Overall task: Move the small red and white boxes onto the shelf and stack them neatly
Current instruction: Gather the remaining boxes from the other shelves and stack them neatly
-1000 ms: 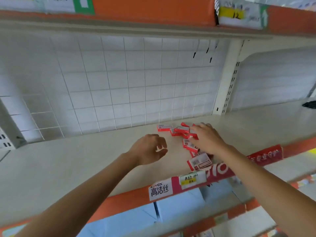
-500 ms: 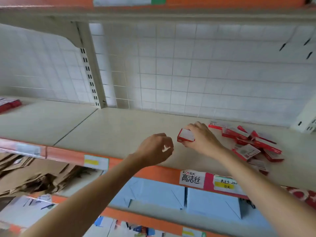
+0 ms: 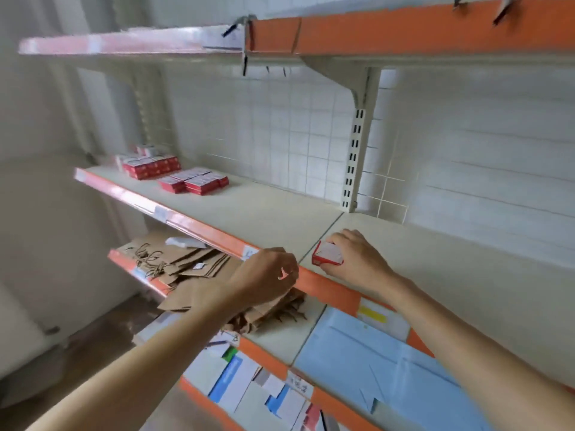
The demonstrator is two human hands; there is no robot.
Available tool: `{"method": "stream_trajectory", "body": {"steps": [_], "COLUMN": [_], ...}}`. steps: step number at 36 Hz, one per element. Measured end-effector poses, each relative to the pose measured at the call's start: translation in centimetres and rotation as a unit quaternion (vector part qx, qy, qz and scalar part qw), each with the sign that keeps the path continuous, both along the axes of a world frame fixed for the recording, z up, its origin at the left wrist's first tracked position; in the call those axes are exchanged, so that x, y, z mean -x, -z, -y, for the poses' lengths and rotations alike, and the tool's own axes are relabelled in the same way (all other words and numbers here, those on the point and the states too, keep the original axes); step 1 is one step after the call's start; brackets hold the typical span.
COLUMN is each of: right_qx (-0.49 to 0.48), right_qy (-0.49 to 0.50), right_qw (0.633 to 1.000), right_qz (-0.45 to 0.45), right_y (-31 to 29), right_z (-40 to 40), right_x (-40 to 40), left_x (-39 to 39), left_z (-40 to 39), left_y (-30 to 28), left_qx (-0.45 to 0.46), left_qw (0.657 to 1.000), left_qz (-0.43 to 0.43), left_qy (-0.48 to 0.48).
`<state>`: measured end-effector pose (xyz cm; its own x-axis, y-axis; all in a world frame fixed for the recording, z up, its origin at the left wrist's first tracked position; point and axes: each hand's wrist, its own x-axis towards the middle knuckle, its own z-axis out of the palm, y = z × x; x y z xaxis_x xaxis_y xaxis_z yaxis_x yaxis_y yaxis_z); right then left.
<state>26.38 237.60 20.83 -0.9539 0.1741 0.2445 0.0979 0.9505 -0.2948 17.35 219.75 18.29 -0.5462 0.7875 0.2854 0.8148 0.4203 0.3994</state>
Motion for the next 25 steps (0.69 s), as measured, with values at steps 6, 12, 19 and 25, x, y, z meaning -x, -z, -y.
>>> {"method": "stream_trajectory", "body": {"steps": [6,12,19,25], "right_qx": [-0.032,-0.046,-0.036,-0.021], "right_qy": [-0.092,-0.146,-0.174,-0.17], "right_qw": [0.995,0.988,0.984,0.985], "right_qz": [0.008,0.019,0.004,0.003], "right_y": [2.2,1.9,2.0,1.0], "right_z": [8.4,12.6,14.6,14.2], "right_x": [7.9,14.3,22.4,30.3], "left_x": [5.9,8.9,12.2,18.0], "left_z": [9.4,14.3,17.0,17.6], "left_y": [0.3,1.1,1.9,-1.1], "left_qx": [0.01,0.005,0.019,0.012], "left_qw": [0.998,0.992,0.986,0.977], "left_qz": [-0.028,-0.018,-0.007,-0.04], "left_qy": [-0.058,-0.121,-0.166,-0.211]}}
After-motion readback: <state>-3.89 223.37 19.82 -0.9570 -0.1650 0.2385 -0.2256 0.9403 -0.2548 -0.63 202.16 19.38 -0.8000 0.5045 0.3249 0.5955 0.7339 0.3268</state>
